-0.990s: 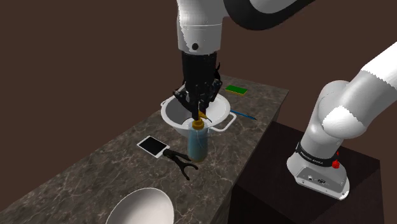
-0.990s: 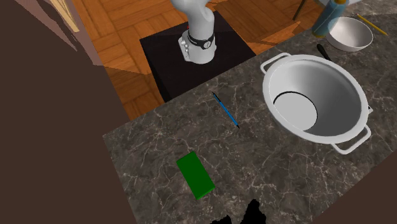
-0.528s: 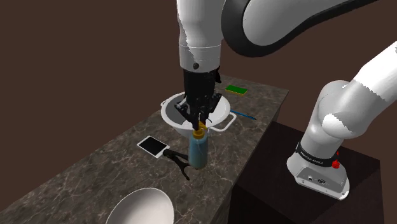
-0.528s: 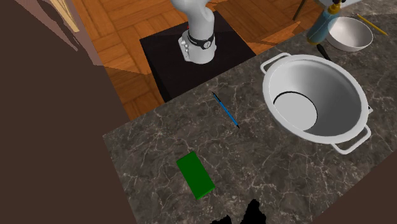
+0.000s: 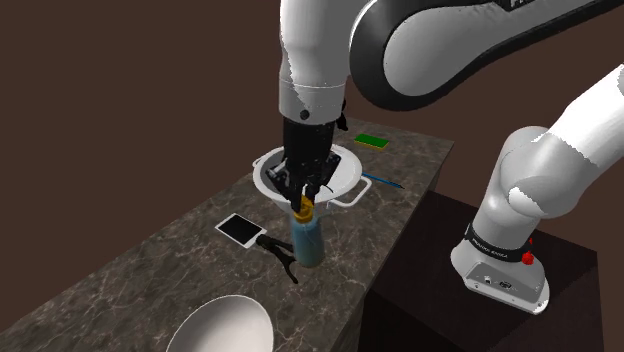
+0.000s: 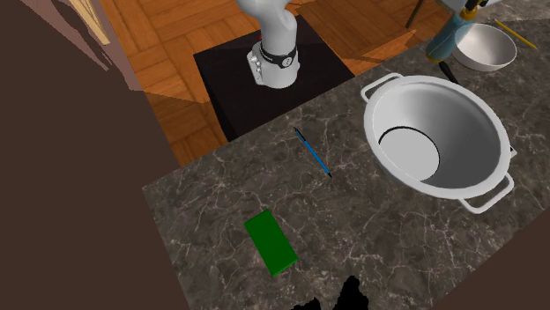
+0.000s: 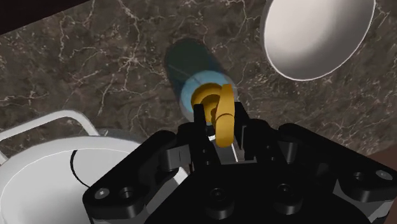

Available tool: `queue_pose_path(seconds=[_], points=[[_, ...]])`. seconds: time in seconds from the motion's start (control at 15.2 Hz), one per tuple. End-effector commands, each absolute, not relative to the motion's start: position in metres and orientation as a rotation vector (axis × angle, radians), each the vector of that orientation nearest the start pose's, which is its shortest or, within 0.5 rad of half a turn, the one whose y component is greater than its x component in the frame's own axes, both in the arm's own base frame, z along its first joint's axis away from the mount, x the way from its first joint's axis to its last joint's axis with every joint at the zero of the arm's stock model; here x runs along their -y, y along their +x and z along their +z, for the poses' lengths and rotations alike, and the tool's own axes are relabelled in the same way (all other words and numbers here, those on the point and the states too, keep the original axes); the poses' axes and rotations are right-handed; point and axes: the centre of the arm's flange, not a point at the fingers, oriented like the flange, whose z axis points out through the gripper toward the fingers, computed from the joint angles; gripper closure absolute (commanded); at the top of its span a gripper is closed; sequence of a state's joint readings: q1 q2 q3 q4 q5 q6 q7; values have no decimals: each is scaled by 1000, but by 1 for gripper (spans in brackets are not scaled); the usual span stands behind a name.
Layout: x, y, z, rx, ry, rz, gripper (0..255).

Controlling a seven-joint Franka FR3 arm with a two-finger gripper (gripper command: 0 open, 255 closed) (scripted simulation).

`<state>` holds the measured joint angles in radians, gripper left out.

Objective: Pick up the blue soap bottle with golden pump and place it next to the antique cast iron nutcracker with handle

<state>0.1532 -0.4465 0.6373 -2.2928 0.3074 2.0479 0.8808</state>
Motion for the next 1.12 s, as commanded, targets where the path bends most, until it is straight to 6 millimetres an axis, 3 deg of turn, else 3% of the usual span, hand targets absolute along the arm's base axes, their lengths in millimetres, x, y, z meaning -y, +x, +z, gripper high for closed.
queue_pose_path(seconds=[0.0,0.53,1.06], points=[[-339,293,455,-397,-3057,-35,255],[-339,293,411,-397,-3057,-35,255],[-339,293,411,-397,-3057,-35,255]])
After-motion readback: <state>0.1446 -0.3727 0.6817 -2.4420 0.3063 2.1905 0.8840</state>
